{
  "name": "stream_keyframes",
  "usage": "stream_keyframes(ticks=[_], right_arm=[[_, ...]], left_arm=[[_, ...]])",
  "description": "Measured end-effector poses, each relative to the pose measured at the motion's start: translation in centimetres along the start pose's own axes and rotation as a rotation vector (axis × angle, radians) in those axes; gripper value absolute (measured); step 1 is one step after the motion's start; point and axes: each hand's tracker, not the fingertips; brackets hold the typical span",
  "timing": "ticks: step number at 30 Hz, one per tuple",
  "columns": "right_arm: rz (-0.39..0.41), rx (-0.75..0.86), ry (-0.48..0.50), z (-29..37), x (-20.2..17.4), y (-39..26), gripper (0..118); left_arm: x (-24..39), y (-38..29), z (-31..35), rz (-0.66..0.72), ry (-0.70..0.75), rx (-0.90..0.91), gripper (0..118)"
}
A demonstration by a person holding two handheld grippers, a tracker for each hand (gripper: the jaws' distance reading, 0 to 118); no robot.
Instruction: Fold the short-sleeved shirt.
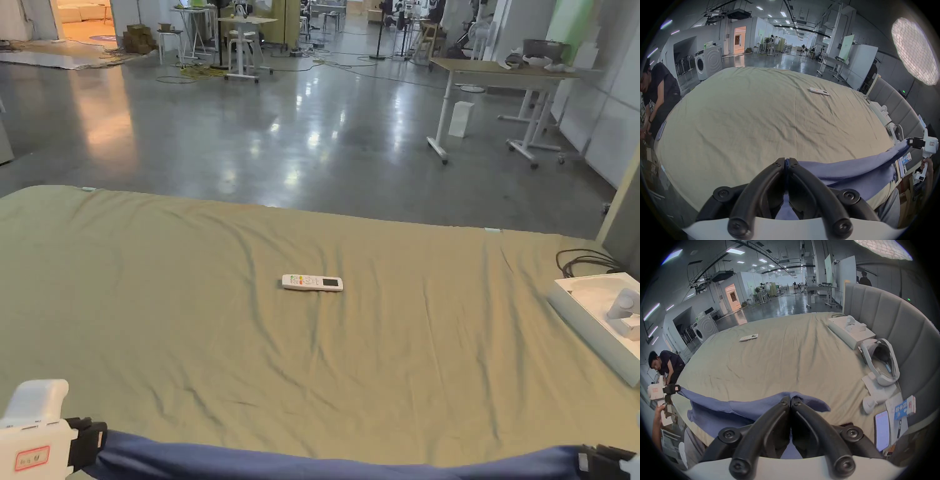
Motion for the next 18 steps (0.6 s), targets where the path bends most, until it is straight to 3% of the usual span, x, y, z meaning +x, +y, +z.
stream_keyframes(ticks=[12,18], right_arm=[[0.077,-0.266,-0.133,-1.0,0.3,-12.6,0],[0.099,-0.297,-0.169,-4.2,-0.2,-15.4,0]], left_arm=[[-1.3,-9.2,-1.2,-0.033,0.043,-0.206,5],[-1.2,-11.2,-3.5,-0.047,0.077,-0.275,5]])
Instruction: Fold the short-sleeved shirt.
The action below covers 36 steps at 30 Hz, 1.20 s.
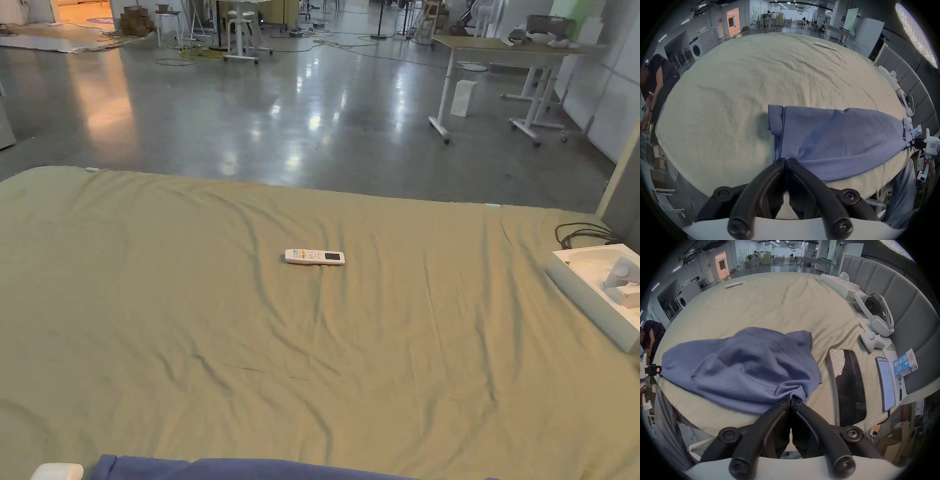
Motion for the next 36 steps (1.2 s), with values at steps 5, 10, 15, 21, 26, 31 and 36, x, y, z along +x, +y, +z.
stream_keyframes(ticks=[5,10,15,21,26,31,36], right_arm=[[0.012,0.023,-0.038,0.1,-0.7,0.5,32],[0.024,0.175,-0.093,3.4,-1.2,2.4,60],[0.005,0.433,-0.053,7.8,-2.9,6.1,60],[0.015,0.750,-0.031,11.6,-6.8,9.3,59],[-0.047,0.943,-0.039,13.1,-9.4,10.2,33],[-0.072,1.028,-0.104,13.6,-10.7,10.6,0],[-0.066,1.008,-0.052,13.6,-11.0,11.4,0]], left_arm=[[-0.2,0.3,0.1,0.055,0.001,0.012,17],[0.1,1.4,2.0,0.098,0.005,0.090,28],[3.1,3.7,5.7,0.029,0.007,0.335,28],[8.4,6.5,10.2,-0.059,0.036,0.645,27],[11.5,7.6,12.8,-0.022,0.103,0.851,7],[12.8,7.9,14.1,-0.047,0.058,0.915,2],[13.2,7.9,14.4,-0.079,0.047,0.921,2]])
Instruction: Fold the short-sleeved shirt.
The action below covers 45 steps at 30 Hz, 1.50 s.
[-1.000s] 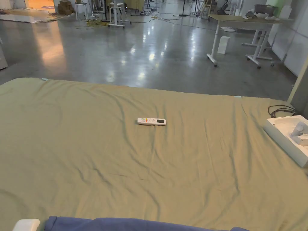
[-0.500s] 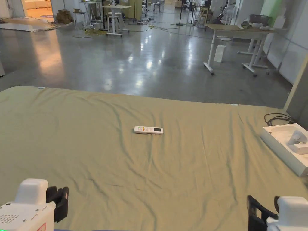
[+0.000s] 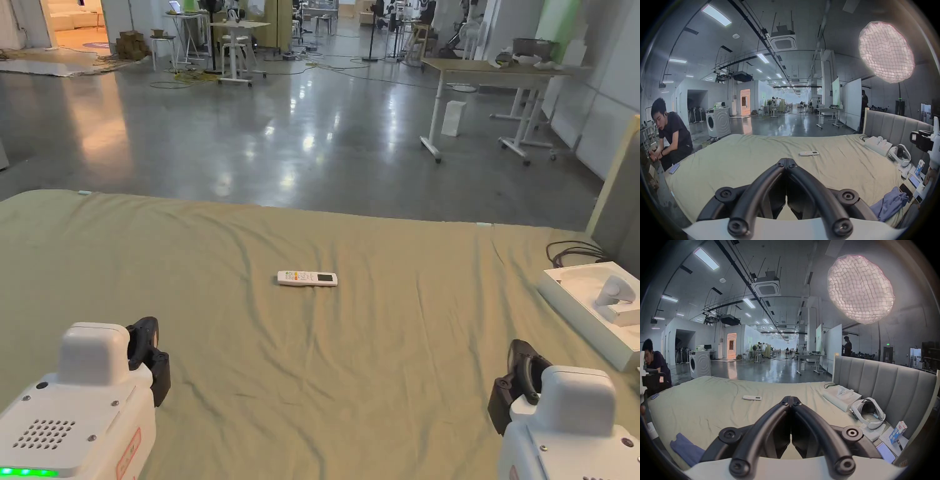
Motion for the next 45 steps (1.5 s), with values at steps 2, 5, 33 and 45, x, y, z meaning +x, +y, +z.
stream_keyframes(ticks=[2,5,33,45], right_arm=[[-0.004,0.001,0.008,0.0,-0.1,0.0,0],[-0.001,-0.010,0.023,-0.2,-0.3,0.1,0],[0.048,-0.295,0.099,-1.5,-2.3,-5.3,0],[0.086,-0.342,0.117,-1.6,-3.7,-6.1,0]], left_arm=[[-0.2,-0.1,0.2,-0.002,-0.011,-0.014,2],[-0.9,-0.5,0.1,0.005,-0.026,-0.074,2],[-23.4,-17.3,-5.2,0.764,-0.410,-0.894,43],[-23.1,-22.9,-7.7,0.960,-0.596,-0.962,43]])
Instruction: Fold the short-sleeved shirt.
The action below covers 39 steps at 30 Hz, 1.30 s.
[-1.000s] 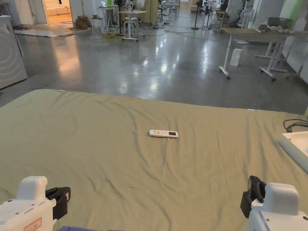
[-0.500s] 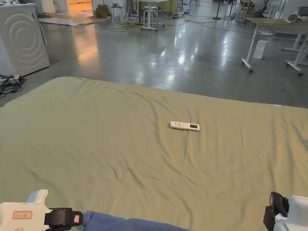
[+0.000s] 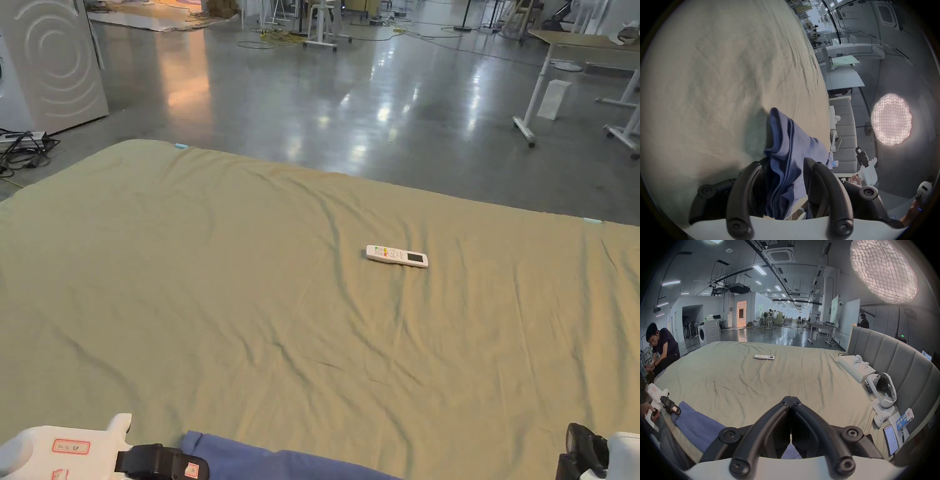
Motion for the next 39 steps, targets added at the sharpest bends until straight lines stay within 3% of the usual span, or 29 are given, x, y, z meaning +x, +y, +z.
stream_keyframes(ticks=[5,9,12,17,23,31,39], right_arm=[[0.013,-0.011,0.020,-0.3,-0.9,0.0,0],[0.019,-0.020,0.039,-0.5,-1.6,-0.2,0],[0.023,-0.023,0.051,-0.5,-1.9,-0.4,0],[0.023,-0.028,0.060,-0.5,-2.1,-0.6,0],[0.015,-0.033,0.064,-0.3,-2.0,-0.9,0],[0.000,-0.029,0.064,-0.1,-1.3,-0.9,0],[-0.013,-0.010,0.062,0.3,-0.4,-0.7,0]], left_arm=[[1.8,-0.8,-0.4,0.000,0.005,-0.011,42],[2.8,-1.2,-1.0,-0.088,0.061,-0.009,41],[5.4,-2.1,-1.6,-0.136,0.106,-0.025,34],[7.0,-2.7,-2.7,-0.143,0.188,0.005,10],[6.1,-2.0,-2.0,-0.147,0.230,0.034,10],[10.3,-2.3,0.7,-0.255,0.267,0.082,10],[13.5,-1.9,5.3,-0.308,0.444,0.169,10]])
